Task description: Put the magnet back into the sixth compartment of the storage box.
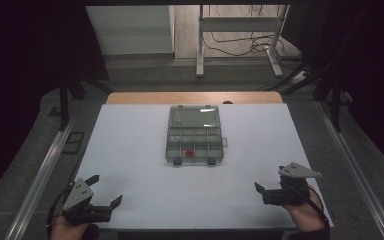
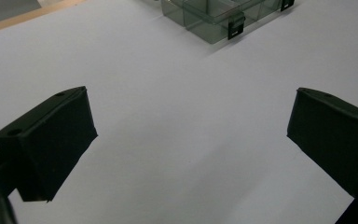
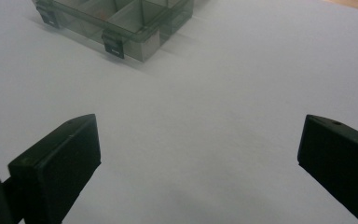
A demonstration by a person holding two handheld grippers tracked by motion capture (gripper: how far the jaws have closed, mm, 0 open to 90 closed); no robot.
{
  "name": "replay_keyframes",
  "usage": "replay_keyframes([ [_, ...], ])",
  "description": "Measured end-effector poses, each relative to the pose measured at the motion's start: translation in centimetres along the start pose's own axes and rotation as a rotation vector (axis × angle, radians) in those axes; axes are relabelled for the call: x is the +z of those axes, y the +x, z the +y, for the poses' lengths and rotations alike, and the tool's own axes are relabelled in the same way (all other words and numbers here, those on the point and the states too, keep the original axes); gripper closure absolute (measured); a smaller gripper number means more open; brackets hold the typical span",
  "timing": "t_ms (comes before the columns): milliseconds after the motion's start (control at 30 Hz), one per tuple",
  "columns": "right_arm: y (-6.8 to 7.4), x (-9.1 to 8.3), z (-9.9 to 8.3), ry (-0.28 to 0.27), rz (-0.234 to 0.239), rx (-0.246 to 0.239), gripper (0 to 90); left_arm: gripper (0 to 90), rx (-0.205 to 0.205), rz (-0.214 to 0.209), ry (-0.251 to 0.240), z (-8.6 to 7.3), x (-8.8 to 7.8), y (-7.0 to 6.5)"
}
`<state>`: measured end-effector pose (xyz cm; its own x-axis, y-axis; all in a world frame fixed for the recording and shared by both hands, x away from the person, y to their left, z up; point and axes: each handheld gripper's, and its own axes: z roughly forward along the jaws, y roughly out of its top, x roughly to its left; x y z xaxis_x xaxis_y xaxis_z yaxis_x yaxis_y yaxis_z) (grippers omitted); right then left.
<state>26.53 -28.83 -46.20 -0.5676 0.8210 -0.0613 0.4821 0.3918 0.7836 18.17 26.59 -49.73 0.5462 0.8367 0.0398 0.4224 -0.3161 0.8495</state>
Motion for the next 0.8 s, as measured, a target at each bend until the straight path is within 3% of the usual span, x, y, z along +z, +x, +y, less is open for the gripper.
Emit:
replay_keyframes([
  [800, -0.4, -1.8, -1.7, 0.004, -0.045, 0.021, 0.0, 1.4, 0.004, 0.001, 0.002, 0.0, 0.0, 0.0],
])
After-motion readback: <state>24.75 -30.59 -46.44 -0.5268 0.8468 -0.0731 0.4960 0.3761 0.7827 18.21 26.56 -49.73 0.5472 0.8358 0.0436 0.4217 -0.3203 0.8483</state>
